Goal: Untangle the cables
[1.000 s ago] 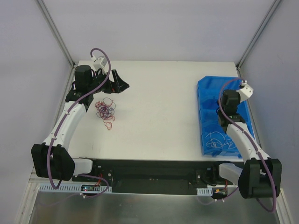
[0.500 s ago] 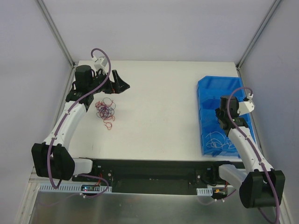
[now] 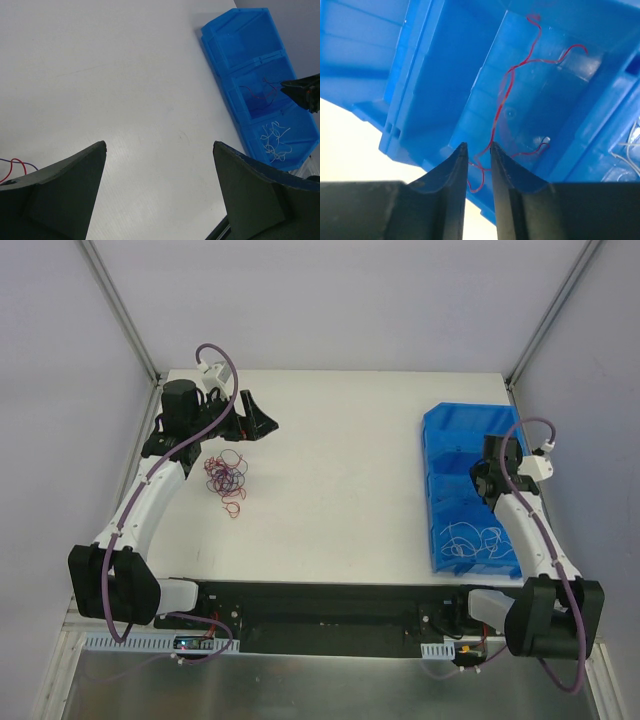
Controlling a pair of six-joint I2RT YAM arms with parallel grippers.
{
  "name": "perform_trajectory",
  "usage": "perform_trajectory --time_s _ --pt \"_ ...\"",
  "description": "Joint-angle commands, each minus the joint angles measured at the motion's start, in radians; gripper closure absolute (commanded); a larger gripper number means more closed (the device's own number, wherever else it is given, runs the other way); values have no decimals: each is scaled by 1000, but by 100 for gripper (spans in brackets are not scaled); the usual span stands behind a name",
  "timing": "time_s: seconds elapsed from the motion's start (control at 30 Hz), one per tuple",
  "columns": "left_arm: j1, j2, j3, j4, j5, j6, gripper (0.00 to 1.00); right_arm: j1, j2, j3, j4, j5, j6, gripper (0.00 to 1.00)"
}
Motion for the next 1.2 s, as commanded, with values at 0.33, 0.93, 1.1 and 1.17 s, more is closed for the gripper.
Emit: perform_trajectory --time_s 0.33,0.93,1.1,1.17 --pt "49 -16 -12 41 -47 -25 12 -21 -1 104 88 -327 -540 34" --pt "197 34 -107 -198 -771 -408 14 264 -72 26 145 -600 -537 27" --pt "197 50 -141 -207 -736 -493 24 308 -49 43 129 -583 -545 27" --pt "197 78 -148 -209 -705 -522 29 315 -49 43 134 -575 -537 27"
